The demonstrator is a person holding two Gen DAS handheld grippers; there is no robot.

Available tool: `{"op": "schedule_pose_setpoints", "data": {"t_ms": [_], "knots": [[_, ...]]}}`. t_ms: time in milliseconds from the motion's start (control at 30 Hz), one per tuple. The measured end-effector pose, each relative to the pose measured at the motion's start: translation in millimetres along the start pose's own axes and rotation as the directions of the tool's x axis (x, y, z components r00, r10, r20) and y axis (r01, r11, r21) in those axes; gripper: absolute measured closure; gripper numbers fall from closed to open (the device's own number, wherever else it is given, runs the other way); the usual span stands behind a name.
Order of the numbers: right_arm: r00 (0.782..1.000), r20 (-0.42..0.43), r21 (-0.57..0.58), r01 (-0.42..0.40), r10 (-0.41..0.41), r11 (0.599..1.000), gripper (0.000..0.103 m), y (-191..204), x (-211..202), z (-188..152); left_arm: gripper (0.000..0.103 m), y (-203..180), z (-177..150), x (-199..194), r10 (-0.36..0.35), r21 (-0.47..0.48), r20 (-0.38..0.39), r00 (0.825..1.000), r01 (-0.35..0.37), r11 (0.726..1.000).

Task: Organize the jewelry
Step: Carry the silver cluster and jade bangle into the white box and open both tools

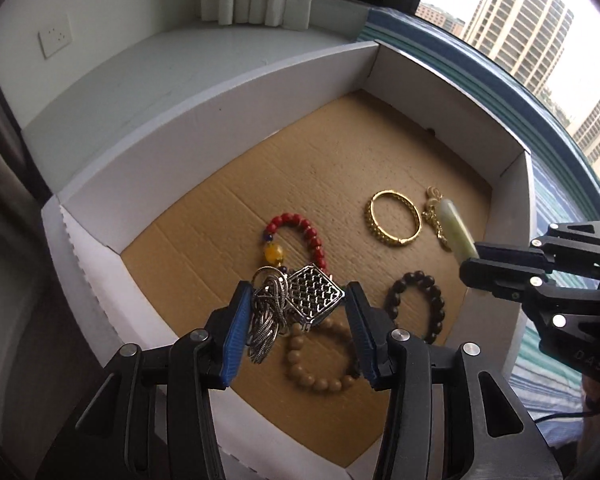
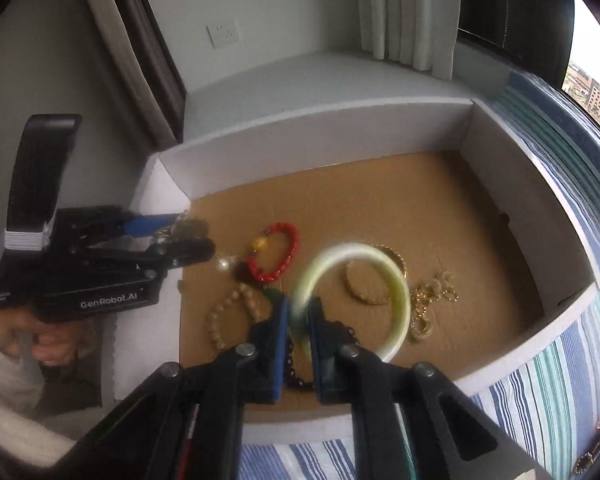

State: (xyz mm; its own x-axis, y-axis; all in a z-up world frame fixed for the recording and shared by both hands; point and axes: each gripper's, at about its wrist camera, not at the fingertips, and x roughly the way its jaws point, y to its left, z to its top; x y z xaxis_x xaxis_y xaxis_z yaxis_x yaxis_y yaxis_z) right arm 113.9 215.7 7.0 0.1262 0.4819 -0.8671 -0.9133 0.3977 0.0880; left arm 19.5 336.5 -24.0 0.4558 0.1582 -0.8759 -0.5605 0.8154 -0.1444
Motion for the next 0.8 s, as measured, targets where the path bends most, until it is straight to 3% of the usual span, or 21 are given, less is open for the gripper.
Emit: {"op": "schedule_pose_setpoints", "data": {"t_ms": [200,300,367,400,500,633,800], "knots": [[0.994,-0.089,-0.007,0.061,-0.061,0.998,0.090,2.9,42.0,-2.6,0.052,-9.8,-6.1,17.3,-0.016,-0.015,-0.049,0.999,0.015,1.000],[0.992,-0.091,-0.014,0.088,-0.089,0.996,0.089,1.3,46.2,-3.8,0.035,-12.3,-8.3,18.8,-0.011,-0.030,-0.041,0.999,0.010,0.999],[0.994,-0.082,0.001,0.074,-0.073,0.997,0.084,-1.4,41.8,-2.4,0.030,-17.1,-10.8,12.8,0.012,-0.023,-0.014,1.000,-0.013,1.000],[0.995,-0.076,0.005,0.069,-0.069,0.998,0.076,-3.4,39.7,-1.4,0.024,-18.3,-12.6,8.3,0.033,-0.026,0.002,0.999,-0.033,0.999],[0.997,-0.043,0.020,0.072,-0.071,0.997,0.075,-7.6,24.9,-1.0,0.014,-22.9,-15.7,-3.8,0.065,-0.033,0.043,0.997,-0.064,0.997],[0.996,0.026,0.071,0.079,-0.081,0.994,0.056,-16.2,-3.6,-12.1,0.011,-34.0,-20.8,-14.8,0.090,-0.006,0.080,0.993,-0.090,0.996],[0.990,0.078,0.128,0.106,-0.116,0.986,0.045,-26.0,-35.1,-38.5,0.010,-57.4,-26.7,-25.2,0.086,0.051,0.104,0.991,-0.092,0.994]]}}
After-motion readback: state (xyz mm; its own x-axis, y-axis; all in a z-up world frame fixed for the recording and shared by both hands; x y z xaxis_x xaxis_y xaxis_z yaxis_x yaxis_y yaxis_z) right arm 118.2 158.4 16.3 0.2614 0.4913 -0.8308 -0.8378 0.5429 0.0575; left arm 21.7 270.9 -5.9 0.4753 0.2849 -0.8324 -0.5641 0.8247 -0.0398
